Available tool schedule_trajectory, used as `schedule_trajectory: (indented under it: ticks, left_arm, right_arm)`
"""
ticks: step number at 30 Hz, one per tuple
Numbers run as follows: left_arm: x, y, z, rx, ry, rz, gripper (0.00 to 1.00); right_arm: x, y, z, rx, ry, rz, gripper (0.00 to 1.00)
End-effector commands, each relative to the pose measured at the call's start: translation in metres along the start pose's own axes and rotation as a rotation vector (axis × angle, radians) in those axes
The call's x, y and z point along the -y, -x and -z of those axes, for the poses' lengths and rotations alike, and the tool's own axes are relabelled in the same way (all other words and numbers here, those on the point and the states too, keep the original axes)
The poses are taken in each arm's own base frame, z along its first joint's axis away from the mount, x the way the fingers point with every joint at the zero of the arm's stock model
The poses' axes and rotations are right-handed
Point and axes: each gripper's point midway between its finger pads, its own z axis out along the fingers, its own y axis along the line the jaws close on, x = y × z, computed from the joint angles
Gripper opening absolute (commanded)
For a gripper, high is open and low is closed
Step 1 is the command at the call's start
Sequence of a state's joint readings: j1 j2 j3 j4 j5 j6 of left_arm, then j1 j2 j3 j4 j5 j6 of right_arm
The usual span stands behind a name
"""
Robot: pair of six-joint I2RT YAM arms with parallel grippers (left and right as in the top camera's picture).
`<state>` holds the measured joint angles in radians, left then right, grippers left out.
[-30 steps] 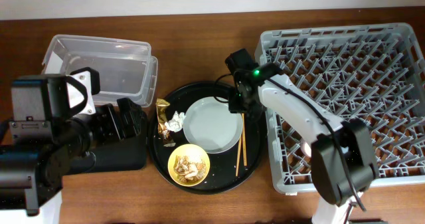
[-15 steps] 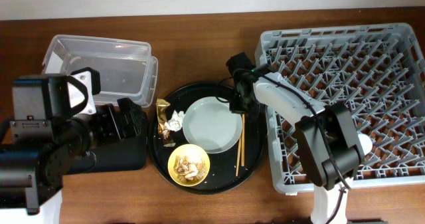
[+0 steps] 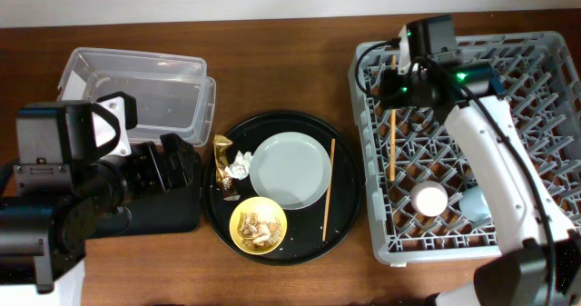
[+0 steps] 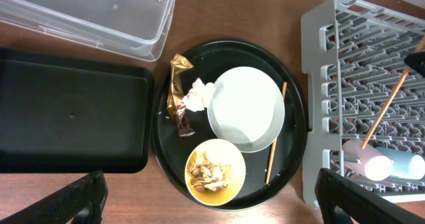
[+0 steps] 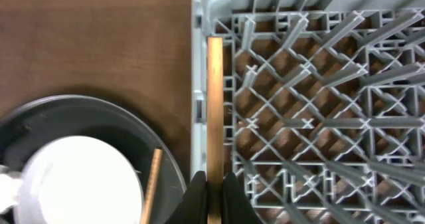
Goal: Sort waste into correct bins and load items into the dishwasher rack
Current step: 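Grasp the white plate edge with the right gripper and stand it in the rack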
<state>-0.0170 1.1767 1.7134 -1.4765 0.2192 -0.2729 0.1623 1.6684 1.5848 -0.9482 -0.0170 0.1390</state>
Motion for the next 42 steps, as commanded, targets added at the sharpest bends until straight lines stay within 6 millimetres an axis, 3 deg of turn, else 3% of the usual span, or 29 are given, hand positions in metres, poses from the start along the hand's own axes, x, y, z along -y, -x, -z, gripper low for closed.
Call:
schedule_trajectory:
  ticks: [1,3,5,6,10,12,13,16,17,18,20,22,24,26,27,33,34,39,42]
  left_arm:
    - [-0.002,0.003,-0.001,0.003,0.012,-0.010,0.99]
    - [-0.003,0.002,-0.005,-0.019,0.018,-0.005,0.99]
    - [-0.004,0.002,-0.009,-0.031,0.021,-0.002,0.99]
    - [-0.004,0.002,-0.011,-0.039,0.022,0.000,0.99]
    - [-0.005,0.003,-0.014,-0.048,0.024,0.002,0.99]
    - [-0.004,0.003,-0.014,-0.049,0.021,0.002,0.99]
    - [-0.004,0.003,-0.014,-0.051,0.022,0.002,0.99]
    - [-0.006,-0.003,-0.014,-0.074,0.029,0.008,0.99]
    - [-0.006,-0.004,-0.014,-0.075,0.029,0.008,0.99]
    - [-0.006,-0.004,-0.014,-0.076,0.029,0.008,0.99]
    - [-0.006,-0.004,-0.014,-0.079,0.030,0.009,0.99]
    - [-0.006,-0.005,-0.014,-0.079,0.030,0.009,0.99]
    - [-0.006,-0.003,-0.014,-0.073,0.028,0.007,0.99]
    - [-0.006,-0.003,-0.014,-0.074,0.029,0.007,1.00]
    - [-0.006,-0.003,-0.014,-0.073,0.028,0.008,0.99]
    - [-0.006,-0.003,-0.014,-0.074,0.028,0.008,0.99]
    - [-0.006,-0.003,-0.014,-0.074,0.029,0.008,0.99]
    - [-0.006,-0.002,-0.014,-0.070,0.027,0.007,0.99]
    - [-0.006,-0.002,-0.014,-0.067,0.026,0.006,0.99]
  right_arm:
    - [0.002,-0.028,-0.049,-0.144,0.000,0.084,0.04]
    - [-0.007,-0.038,-0.071,-0.200,0.049,0.083,0.05]
    - [-0.014,-0.038,-0.068,-0.199,0.054,0.076,0.37]
    - [-0.018,-0.035,-0.061,-0.190,0.061,0.059,0.42]
    - [-0.067,-0.036,-0.016,-0.162,0.206,0.060,0.52]
    - [-0.095,-0.061,-0.012,-0.245,0.215,0.024,0.46]
    - [-0.108,-0.077,-0.018,-0.292,0.212,0.019,0.43]
    - [-0.116,-0.113,-0.055,-0.378,0.110,0.007,0.42]
    - [-0.118,-0.120,-0.067,-0.394,0.105,0.015,0.54]
    - [-0.115,-0.133,-0.085,-0.426,0.085,0.017,0.59]
    - [-0.107,-0.141,-0.108,-0.452,0.076,0.041,0.58]
    - [-0.113,-0.145,-0.122,-0.466,0.128,0.109,0.56]
    - [-0.108,-0.154,-0.140,-0.491,0.098,0.117,0.47]
    - [-0.108,-0.156,-0.145,-0.498,0.099,0.118,0.25]
    - [-0.108,-0.157,-0.147,-0.498,0.099,0.118,0.19]
    - [-0.117,-0.161,-0.154,-0.486,0.162,0.108,0.12]
    - [-0.114,-0.159,-0.153,-0.482,0.154,0.103,0.04]
    - [-0.093,-0.130,-0.124,-0.437,0.139,0.047,0.04]
    - [-0.077,-0.086,-0.070,-0.296,0.136,0.009,0.04]
